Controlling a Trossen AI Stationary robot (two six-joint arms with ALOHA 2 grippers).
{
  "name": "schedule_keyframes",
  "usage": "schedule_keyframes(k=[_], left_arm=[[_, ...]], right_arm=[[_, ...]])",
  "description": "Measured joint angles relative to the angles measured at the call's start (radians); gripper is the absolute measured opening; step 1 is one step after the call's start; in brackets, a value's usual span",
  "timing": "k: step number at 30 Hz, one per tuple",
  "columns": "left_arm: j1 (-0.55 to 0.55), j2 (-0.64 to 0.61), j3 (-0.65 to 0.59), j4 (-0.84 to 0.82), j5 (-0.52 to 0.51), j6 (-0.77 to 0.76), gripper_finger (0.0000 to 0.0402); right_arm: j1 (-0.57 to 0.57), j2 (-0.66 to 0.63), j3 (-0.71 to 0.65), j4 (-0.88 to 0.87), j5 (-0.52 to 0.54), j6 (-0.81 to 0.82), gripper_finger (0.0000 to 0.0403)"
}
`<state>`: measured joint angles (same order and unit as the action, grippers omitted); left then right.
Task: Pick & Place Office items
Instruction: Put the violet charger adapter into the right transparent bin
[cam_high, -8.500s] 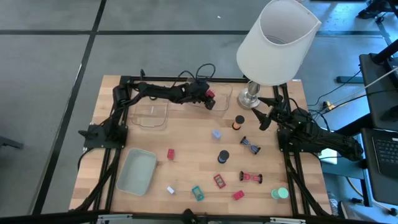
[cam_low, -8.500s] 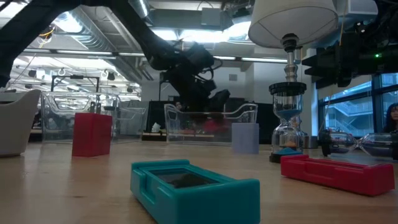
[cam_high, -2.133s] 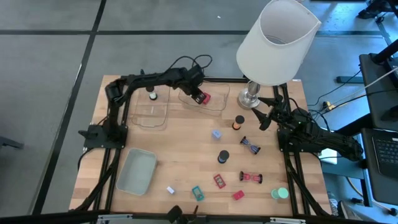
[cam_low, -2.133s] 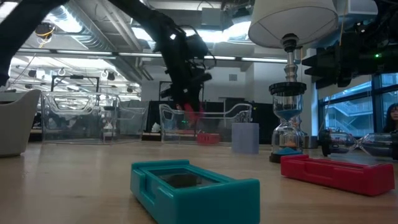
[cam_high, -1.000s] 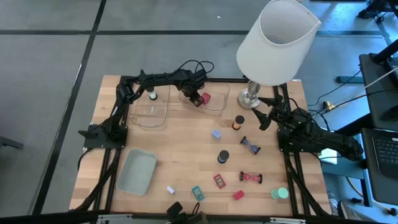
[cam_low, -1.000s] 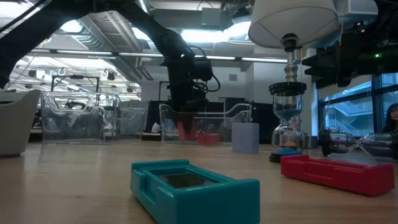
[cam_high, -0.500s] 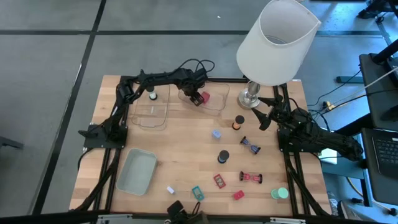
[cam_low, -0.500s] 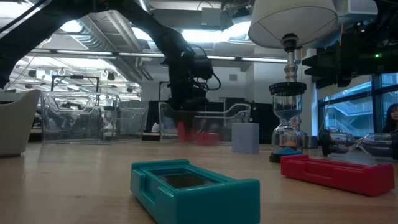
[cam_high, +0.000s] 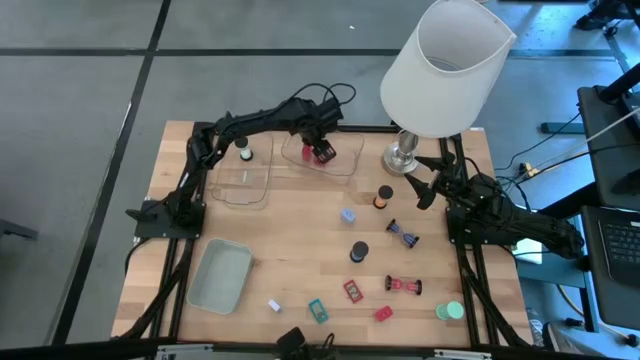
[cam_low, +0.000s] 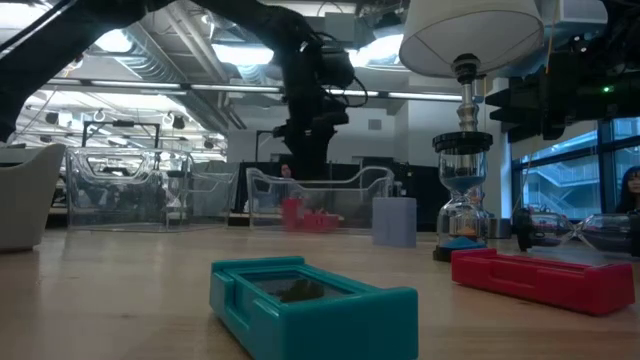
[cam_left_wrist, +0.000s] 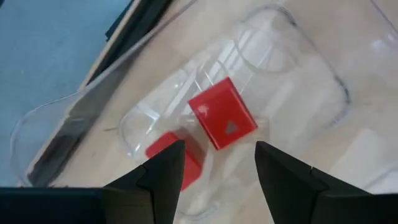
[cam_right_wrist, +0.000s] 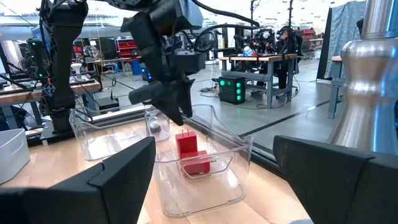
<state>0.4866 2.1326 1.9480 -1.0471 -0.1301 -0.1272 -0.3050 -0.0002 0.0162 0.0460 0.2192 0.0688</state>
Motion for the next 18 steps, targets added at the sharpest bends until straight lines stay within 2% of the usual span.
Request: schedule_keyframes(k=[6, 12, 18], left_arm=[[-0.059, -0.051, 0.0, -0.087, 0.004, 0.01, 0.0185], [-0.189, -0.122, -0.009, -0.178, -0.013, 0.011, 0.017], [-0.352, -0.128, -0.01, -0.16, -0.005, 0.155, 0.0159]], right_arm=[[0.0, 0.0, 0.0, 0.0, 0.0, 0.0, 0.0327], [0.0, 0.0, 0.0, 0.0, -0.001, 0.0, 0.0327], [0.0, 0.0, 0.0, 0.0, -0.002, 0.0, 0.0327]])
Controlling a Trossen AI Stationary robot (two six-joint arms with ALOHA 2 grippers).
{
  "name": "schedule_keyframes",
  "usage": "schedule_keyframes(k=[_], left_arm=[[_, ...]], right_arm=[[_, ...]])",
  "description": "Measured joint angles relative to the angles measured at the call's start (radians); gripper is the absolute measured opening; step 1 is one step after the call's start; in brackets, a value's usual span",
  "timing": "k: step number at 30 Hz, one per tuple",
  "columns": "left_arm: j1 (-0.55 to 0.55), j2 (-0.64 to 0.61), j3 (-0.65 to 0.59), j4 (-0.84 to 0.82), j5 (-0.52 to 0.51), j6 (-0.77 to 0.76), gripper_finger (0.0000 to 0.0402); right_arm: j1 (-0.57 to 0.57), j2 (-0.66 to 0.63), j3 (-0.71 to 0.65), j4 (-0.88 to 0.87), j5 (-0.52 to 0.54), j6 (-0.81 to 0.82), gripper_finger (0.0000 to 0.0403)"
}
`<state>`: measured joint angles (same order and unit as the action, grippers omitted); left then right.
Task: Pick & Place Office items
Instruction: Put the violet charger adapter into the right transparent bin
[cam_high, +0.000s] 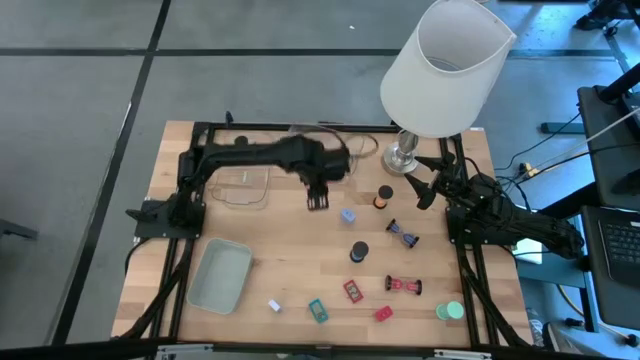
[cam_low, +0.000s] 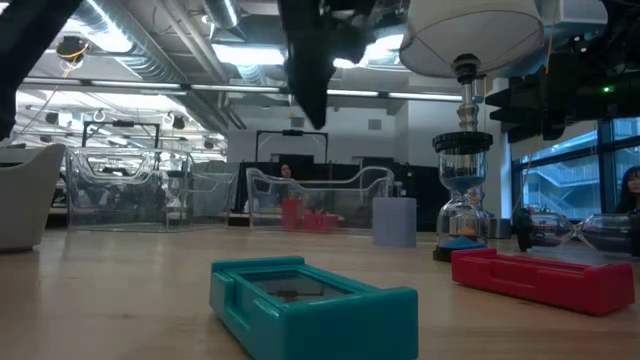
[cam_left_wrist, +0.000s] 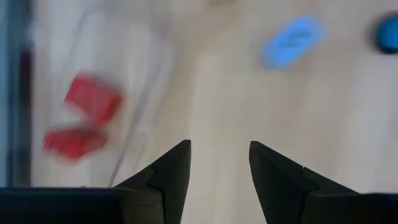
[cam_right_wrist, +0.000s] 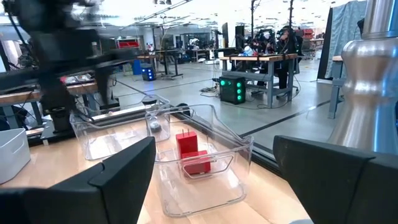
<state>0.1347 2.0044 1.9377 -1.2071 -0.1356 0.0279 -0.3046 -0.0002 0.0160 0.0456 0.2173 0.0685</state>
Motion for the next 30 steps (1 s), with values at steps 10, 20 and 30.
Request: schedule_keyframes(k=[10, 20, 30], left_arm=[[-0.14, 0.065, 0.0, 0.178, 0.112, 0.237, 0.0159], [-0.119, 0.13, 0.0, 0.22, 0.129, 0.286, 0.0164], [-0.089, 0.137, 0.0, 0.232, 0.212, 0.321, 0.0234]], right_arm=[[0.0, 0.0, 0.0, 0.0, 0.002, 0.0, 0.0327], [0.0, 0.0, 0.0, 0.0, 0.003, 0.0, 0.0327], [0.0, 0.0, 0.0, 0.0, 0.002, 0.0, 0.0327]])
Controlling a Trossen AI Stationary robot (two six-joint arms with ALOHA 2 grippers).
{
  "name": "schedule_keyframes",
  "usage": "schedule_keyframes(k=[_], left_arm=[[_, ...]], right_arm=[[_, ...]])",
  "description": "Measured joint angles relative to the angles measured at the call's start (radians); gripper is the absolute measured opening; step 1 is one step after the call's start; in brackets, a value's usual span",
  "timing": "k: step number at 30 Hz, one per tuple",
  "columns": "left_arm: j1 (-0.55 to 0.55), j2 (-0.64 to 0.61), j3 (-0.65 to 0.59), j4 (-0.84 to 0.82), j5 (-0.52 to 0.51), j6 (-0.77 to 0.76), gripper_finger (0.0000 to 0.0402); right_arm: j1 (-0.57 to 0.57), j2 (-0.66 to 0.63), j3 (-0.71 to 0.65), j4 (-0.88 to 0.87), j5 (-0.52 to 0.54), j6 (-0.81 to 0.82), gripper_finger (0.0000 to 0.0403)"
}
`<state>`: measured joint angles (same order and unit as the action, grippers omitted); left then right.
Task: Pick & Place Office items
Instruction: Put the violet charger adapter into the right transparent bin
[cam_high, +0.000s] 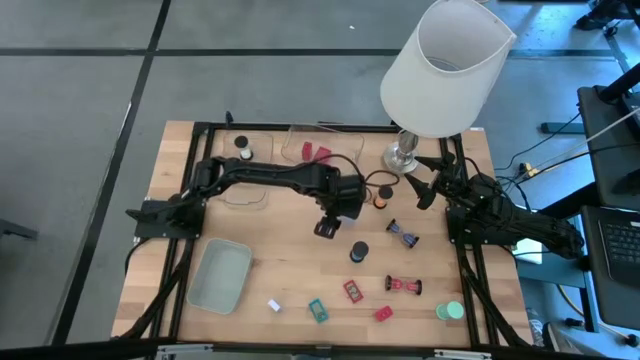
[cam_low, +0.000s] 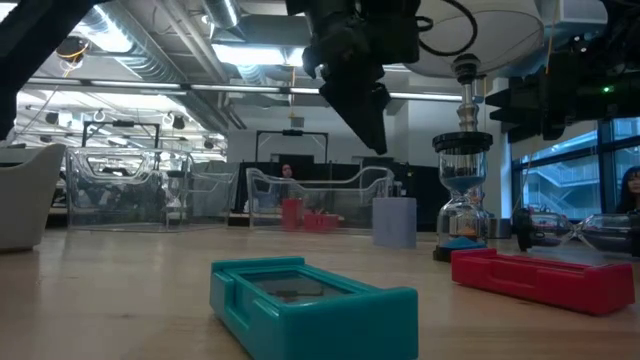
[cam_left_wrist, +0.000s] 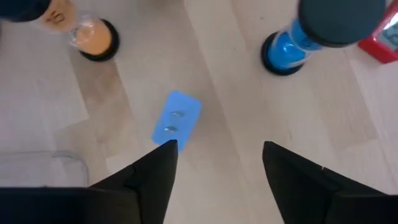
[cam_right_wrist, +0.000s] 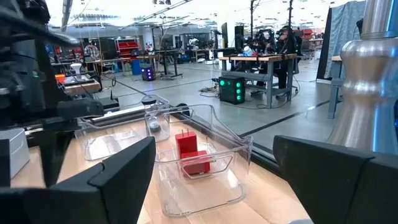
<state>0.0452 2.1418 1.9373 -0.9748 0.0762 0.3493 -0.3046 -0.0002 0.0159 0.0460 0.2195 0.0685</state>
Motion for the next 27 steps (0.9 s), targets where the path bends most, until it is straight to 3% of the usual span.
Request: schedule_keyframes(k=[2, 5, 7, 16, 27], left_arm=[[0.015, 0.0, 0.0, 0.009, 0.051, -0.001, 0.0241], [0.032, -0.005, -0.037, 0.055, 0.293, 0.013, 0.0242], [0.028, -0.025, -0.078, 0.055, 0.354, 0.036, 0.0238], [0.005, -0.05, -0.099, 0.053, 0.015, 0.084, 0.0226], [0.01, -0.056, -0.119, 0.07, 0.007, 0.022, 0.0224]], right_arm=[[0.0, 0.0, 0.0, 0.0, 0.0, 0.0, 0.0327], [0.0, 0.0, 0.0, 0.0, 0.0, 0.0, 0.0327], [0.0, 0.0, 0.0, 0.0, 0.0, 0.0, 0.0327], [0.0, 0.0, 0.0, -0.001, 0.001, 0.0, 0.0327], [0.0, 0.0, 0.0, 0.0, 0.0, 0.0, 0.0327]])
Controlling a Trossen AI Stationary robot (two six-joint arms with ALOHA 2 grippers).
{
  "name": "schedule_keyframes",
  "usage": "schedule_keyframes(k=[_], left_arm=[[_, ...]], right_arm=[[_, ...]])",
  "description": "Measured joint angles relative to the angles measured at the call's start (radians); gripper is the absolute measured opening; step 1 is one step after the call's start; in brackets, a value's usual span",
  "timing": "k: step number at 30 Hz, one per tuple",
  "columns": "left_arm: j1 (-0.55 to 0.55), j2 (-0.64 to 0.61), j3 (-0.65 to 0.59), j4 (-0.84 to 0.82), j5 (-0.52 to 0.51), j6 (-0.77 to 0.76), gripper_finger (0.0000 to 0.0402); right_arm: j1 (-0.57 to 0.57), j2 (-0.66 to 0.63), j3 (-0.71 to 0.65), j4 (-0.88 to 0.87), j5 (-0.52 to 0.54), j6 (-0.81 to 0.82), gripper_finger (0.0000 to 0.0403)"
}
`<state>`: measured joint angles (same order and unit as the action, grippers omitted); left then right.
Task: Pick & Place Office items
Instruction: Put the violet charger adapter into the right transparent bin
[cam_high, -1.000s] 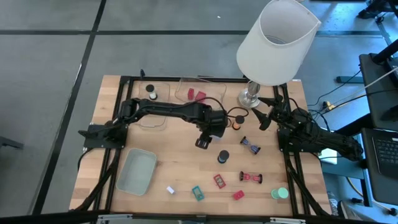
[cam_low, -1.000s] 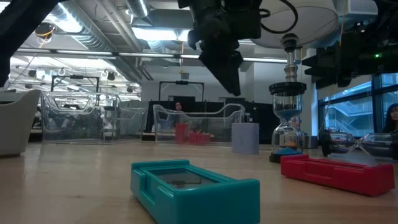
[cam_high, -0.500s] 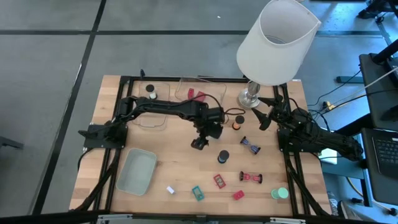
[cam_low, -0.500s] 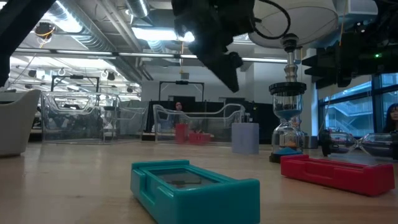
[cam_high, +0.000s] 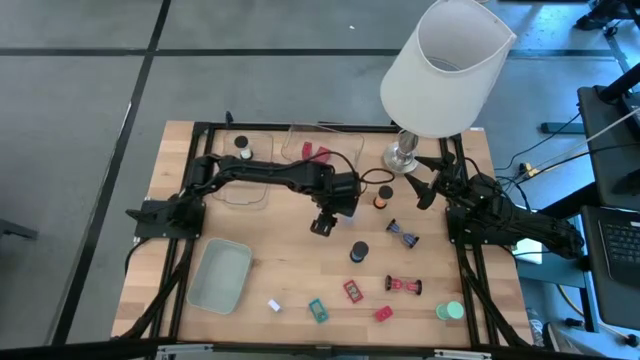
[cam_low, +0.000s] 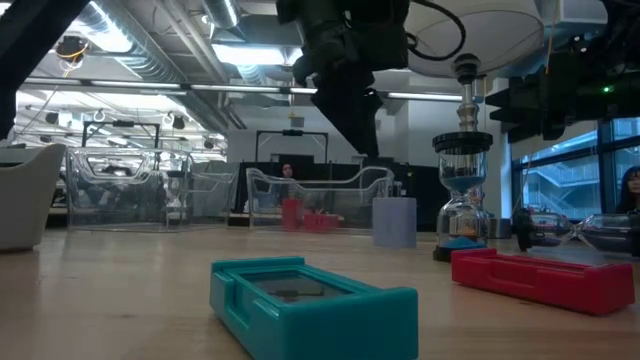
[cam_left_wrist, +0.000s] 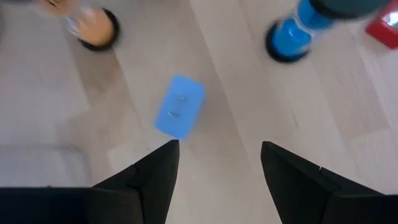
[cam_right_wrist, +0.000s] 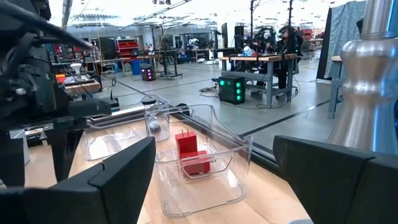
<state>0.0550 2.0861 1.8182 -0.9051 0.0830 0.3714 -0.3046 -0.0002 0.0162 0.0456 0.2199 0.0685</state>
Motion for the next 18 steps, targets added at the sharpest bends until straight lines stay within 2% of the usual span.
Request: schedule_keyframes(k=[2, 7, 10, 14, 18], left_arm=[[0.003, -0.026, -0.044, -0.005, -0.008, -0.006, 0.0224], [0.022, -0.119, -0.22, 0.126, -0.013, 0.04, 0.0224], [0.034, -0.197, -0.369, 0.312, -0.013, 0.072, 0.0224], [0.047, -0.294, -0.588, 0.676, -0.013, 0.107, 0.0224], [0.048, -0.322, -0.717, 0.924, -0.021, 0.148, 0.0224]], right_arm=[[0.0, 0.0, 0.0, 0.0, 0.0, 0.0, 0.0327], [0.0, 0.0, 0.0, 0.0, 0.0, 0.0, 0.0327], [0.0, 0.0, 0.0, 0.0, 0.0, 0.0, 0.0327], [0.0, 0.0, 0.0, 0.0, 0.0, 0.0, 0.0327], [0.0, 0.0, 0.0, 0.0, 0.0, 0.0, 0.0327]])
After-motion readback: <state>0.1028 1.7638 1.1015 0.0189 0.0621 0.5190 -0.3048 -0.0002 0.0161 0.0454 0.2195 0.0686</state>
